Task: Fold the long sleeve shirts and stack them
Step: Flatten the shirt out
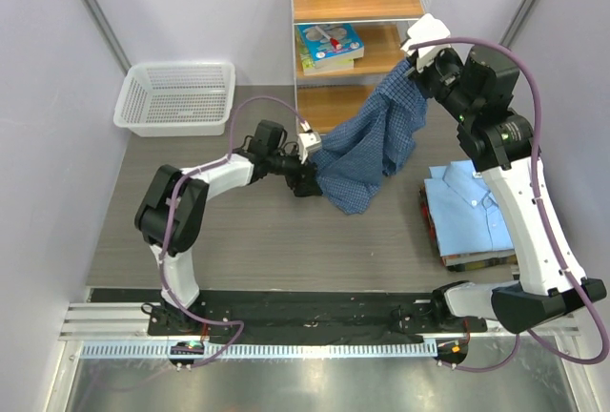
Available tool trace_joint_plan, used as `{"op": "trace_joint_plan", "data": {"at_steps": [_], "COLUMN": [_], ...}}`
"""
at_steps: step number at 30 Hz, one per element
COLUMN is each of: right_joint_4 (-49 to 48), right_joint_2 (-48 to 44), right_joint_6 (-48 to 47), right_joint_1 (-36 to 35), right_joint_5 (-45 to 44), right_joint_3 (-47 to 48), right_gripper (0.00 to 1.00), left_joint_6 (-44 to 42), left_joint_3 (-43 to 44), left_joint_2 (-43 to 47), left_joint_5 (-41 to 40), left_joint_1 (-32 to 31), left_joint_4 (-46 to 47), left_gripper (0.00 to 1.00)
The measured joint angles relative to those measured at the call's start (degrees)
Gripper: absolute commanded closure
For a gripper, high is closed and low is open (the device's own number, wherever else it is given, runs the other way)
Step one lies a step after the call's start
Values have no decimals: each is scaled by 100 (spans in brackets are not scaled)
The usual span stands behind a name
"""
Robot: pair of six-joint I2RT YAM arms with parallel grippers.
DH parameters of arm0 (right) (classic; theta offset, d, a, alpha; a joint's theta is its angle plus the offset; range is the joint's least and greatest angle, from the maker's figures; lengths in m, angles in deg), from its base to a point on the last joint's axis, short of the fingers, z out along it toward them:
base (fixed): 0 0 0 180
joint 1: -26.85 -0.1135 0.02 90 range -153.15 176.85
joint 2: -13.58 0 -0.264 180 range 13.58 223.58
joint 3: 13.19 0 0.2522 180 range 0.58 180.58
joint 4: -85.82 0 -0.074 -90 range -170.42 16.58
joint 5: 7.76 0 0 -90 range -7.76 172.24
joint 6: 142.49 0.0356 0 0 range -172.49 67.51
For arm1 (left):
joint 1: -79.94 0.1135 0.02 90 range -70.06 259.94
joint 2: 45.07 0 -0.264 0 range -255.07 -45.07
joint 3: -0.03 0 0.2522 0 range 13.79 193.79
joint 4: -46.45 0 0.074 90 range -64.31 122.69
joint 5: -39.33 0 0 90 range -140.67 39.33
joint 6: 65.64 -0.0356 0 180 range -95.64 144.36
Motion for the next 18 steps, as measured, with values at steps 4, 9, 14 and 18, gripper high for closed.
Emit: {"op": "trace_joint_plan", "data": {"at_steps": [4, 9, 14, 18], "right_joint_4": [33, 79, 118, 118], "right_joint_2": [50, 68, 70, 70], "right_joint_6": [-2, 0, -13, -76], "right_joint_1": [0, 0, 0, 2], "right_joint_5": [-46, -81, -155, -350], "right_joint_3": [101, 122, 122, 122], "right_gripper": [99, 99, 99, 99], "left_joint_6": [-20, 90, 382, 542], "left_joint_3": [57, 354, 669, 673], "left_joint_2": [-302, -778, -1178, -981], "left_joint_5": [44, 24, -20, -37], "left_joint_1": [-144, -310, -341, -289], "left_joint_4": [197, 568, 791, 498], "left_gripper": [28, 42, 94, 100]}}
